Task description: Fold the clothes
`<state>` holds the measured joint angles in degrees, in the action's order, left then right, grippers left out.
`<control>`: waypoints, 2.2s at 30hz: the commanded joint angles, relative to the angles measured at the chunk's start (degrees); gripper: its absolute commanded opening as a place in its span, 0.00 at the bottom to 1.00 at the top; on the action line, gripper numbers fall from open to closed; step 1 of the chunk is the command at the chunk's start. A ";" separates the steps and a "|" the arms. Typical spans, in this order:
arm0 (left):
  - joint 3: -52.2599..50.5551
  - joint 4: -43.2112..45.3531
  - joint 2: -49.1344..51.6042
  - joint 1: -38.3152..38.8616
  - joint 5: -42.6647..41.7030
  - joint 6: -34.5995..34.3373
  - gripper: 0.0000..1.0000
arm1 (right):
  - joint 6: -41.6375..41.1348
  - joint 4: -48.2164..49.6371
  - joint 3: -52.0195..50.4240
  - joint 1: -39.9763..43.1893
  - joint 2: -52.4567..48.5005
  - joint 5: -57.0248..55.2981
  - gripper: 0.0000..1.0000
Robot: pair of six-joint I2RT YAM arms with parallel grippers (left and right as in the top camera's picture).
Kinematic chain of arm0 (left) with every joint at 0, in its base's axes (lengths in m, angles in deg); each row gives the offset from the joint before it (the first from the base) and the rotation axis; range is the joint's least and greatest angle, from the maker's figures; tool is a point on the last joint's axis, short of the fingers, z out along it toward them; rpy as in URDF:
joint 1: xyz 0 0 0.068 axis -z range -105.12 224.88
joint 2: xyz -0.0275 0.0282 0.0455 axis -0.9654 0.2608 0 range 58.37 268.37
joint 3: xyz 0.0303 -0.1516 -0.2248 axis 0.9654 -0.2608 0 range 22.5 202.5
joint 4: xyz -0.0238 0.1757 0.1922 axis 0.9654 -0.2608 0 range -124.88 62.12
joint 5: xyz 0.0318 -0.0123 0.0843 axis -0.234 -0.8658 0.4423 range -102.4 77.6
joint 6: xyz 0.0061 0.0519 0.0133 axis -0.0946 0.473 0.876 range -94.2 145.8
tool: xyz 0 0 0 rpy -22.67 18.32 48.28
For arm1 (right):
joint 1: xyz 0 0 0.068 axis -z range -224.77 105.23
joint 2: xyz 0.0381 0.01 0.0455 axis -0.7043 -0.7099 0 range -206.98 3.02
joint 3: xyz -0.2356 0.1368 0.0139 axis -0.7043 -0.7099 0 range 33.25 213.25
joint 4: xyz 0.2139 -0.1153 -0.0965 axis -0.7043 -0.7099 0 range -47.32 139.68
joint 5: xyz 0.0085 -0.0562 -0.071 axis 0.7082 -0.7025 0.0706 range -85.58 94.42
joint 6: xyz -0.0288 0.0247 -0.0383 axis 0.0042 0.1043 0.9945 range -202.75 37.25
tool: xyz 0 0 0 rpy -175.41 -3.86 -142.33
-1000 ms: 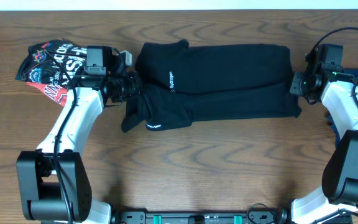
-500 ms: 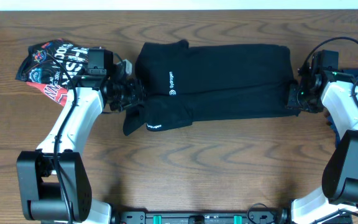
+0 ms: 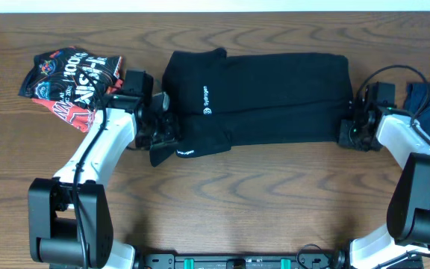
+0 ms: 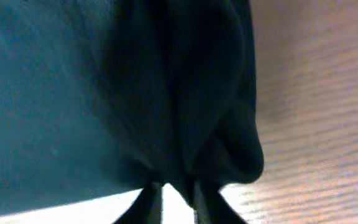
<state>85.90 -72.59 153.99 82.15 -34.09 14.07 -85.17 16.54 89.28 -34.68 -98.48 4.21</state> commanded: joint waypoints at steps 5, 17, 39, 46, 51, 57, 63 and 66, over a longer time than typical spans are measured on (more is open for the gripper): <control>-3.13 0.48 0.57 -0.11 5.97 1.14 0.54 | -3.96 -0.61 -0.70 0.04 0.11 -7.82 0.01; -11.43 9.90 0.57 -0.11 12.41 1.11 0.32 | -6.95 -2.99 -0.70 2.25 0.11 -12.00 0.01; -8.39 5.11 -1.05 -0.28 25.83 -5.33 0.39 | -6.91 -5.60 -0.70 2.97 0.11 -14.56 0.01; -6.34 3.56 -9.99 -0.26 25.07 -5.33 0.56 | -6.91 -5.33 -0.70 2.97 0.11 -14.53 0.02; -6.36 3.65 -17.70 0.42 15.87 -5.29 0.48 | -6.93 -5.18 -0.70 2.97 0.11 -14.34 0.04; -6.64 4.79 -19.19 5.60 13.77 -2.93 0.60 | -6.91 -4.94 -0.70 2.97 0.11 -13.20 0.13; -7.02 6.82 -13.94 12.52 13.70 -2.95 0.56 | -6.75 -4.81 -0.70 2.97 0.11 -13.03 0.13; -7.02 8.87 -10.84 16.31 13.70 -2.97 0.56 | -6.75 -4.79 -0.70 2.97 0.11 -13.03 0.14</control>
<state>78.47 -64.79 140.32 95.15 -19.80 10.62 -91.48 11.60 88.95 -32.61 -98.46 -8.07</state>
